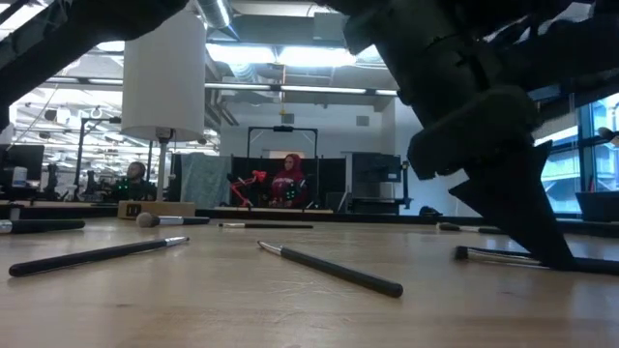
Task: Put items in baskets/containers
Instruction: Put the black angled eyeshadow brush into the transparent organizer
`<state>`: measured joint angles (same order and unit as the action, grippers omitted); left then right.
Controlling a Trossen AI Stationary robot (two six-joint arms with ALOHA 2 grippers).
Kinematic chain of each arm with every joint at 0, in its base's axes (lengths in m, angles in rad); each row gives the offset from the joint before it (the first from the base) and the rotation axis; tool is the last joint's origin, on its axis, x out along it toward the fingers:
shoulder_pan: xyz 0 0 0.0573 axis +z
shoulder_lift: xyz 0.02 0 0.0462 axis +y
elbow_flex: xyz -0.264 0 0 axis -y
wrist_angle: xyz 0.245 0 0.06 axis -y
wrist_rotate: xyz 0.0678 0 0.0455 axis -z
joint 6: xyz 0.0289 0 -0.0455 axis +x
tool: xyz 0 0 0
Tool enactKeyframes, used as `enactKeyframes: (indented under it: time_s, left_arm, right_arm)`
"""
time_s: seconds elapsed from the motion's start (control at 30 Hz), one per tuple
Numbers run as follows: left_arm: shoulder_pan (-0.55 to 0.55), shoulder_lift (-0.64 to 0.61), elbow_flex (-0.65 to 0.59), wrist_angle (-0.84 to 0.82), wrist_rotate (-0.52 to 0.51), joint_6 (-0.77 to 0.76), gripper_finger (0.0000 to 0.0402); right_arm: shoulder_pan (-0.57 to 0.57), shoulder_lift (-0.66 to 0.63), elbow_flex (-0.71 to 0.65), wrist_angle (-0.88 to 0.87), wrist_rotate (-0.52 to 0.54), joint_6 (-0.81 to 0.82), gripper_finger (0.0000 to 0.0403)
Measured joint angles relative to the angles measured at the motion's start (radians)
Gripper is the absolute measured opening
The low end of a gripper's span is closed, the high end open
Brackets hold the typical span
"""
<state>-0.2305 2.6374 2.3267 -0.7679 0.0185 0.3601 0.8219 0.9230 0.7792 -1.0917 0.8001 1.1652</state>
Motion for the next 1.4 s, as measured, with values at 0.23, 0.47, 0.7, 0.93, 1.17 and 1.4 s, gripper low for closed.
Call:
enactKeyframes:
  time_s: [0.23, 0.47, 0.7, 0.93, 1.17, 1.4]
  left_arm:
    - [-0.040, -0.019, 0.020, 0.021, -0.336, 0.213, 0.0024]
    - [-0.101, -0.066, 0.025, 0.079, -0.876, 0.614, 0.0027]
    - [-0.099, -0.069, 0.025, 0.319, -1.017, 0.882, 0.0025]
    - [-0.088, -0.069, 0.025, 0.527, -1.011, 1.259, 0.0026]
    - [-0.056, -0.063, 0.027, 0.544, -0.863, 1.470, 0.0026]
    - [-0.033, -0.056, -0.015, 0.599, -0.817, 1.559, 0.0026]
  right_arm:
    - [0.000, 0.000, 0.000, -0.002, -0.032, -0.049, 0.0080]
    - [0.000, 0.000, 0.000, -0.020, -0.045, -0.050, 0.0080]
    - [0.000, 0.000, 0.000, -0.018, -0.032, -0.047, 0.0080]
    - [0.000, 0.000, 0.000, -0.019, -0.009, -0.045, 0.0080]
    - [0.000, 0.000, 0.000, -0.019, 0.018, -0.048, 0.0080]
    - [0.000, 0.000, 0.000, -0.020, 0.019, -0.048, 0.0080]
